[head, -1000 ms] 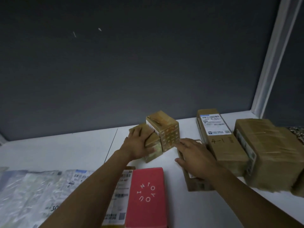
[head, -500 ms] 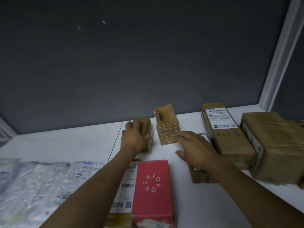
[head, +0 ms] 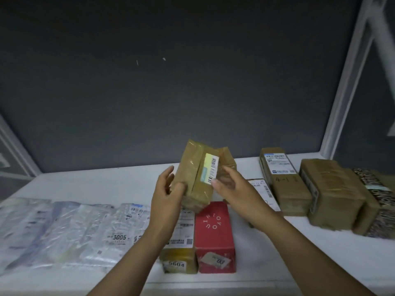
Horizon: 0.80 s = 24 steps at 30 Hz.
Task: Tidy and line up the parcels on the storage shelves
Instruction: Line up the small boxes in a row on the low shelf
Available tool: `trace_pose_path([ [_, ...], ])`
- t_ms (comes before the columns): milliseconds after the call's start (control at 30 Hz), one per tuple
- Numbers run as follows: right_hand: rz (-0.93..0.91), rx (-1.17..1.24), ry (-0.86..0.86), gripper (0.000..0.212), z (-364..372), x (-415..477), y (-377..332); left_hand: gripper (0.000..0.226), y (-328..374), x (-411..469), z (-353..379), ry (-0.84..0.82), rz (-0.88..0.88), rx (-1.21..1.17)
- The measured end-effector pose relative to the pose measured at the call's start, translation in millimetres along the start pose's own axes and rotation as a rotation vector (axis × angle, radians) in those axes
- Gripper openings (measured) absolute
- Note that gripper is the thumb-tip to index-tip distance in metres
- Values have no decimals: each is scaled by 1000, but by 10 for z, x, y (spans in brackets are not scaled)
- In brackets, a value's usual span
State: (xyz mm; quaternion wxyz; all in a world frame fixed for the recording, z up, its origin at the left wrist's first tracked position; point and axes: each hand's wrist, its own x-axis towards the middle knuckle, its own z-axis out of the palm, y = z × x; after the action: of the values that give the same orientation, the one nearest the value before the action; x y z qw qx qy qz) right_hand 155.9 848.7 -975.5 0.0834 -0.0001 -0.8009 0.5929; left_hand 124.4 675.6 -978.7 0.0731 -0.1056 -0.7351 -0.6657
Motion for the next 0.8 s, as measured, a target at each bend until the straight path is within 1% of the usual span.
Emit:
trace_pose_path([
  [33, 50, 159, -22, 45, 42, -61, -52, 49, 1, -52, -37, -51, -23, -41],
  [67, 82, 279, -29, 54, 80, -111, -67, 49, -7, -92, -80, -112, -34, -69],
  [100, 105, 366, -16, 61, 106, -160, -64, 52, -10, -131, -126, -173, -36, -89],
  [133, 108, 412, -1, 63, 116, -205, -57, 56, -4, -167, -177, -236, -37, -103],
  [200, 86, 424, 11, 64, 107, -272, -52, 61, 3, -206, -279, -333, -44, -95],
  [267, 43, 352, -1, 74, 81, -329, -45, 61, 34, -246, -359, -401, -31, -25],
  [300, 23, 323, -5, 79, 73, -352, -45, 65, 63, -263, -384, -423, -9, 33],
  [367, -25, 301, -12, 81, 85, -390, -61, 77, 109, -279, -412, -438, 47, 166],
  [433, -84, 303, -4, 74, 125, -410, -82, 86, 160, -287, -420, -428, 74, 217],
  [567, -139, 319, -26, 59, 193, -436, -117, 97, 196, -287, -471, -370, 94, 224],
  [667, -117, 358, -46, 62, 184, -454, -133, 100, 216, -300, -511, -390, 45, 182],
  [733, -127, 327, -41, 62, 165, -464, -154, 104, 258, -313, -505, -393, 35, 183],
  [800, -137, 265, -30, 61, 150, -478, -169, 104, 316, -327, -480, -367, 37, 202],
])
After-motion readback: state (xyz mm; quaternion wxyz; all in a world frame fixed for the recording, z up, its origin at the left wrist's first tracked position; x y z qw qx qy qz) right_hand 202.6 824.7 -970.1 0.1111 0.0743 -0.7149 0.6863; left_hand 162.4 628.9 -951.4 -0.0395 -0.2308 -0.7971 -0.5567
